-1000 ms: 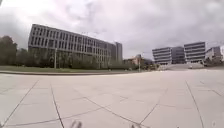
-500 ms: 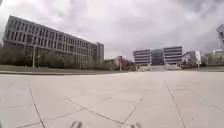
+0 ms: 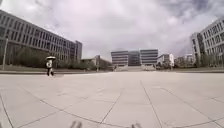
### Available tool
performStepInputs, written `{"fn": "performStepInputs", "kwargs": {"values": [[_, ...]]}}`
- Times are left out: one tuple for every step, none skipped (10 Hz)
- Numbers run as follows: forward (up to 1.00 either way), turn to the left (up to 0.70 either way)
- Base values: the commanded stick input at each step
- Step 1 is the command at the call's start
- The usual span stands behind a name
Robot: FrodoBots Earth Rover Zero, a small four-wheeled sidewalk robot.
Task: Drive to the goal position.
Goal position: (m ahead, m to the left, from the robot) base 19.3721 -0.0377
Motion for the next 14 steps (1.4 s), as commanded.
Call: {"fn": "performStepInputs", "kwargs": {"values": [[0.00, 0.00], [0.00, 0.00], [0.00, 0.00], [0.05, 0.00], [0.35, 0.00], [1.00, 0.00], [1.00, 0.00], [1.00, 0.00], [1.00, 0.00], [1.00, 0.00], [1.00, 0.00], [0.99, 0.00], [0.68, 0.00], [0.06, 0.00]]}}
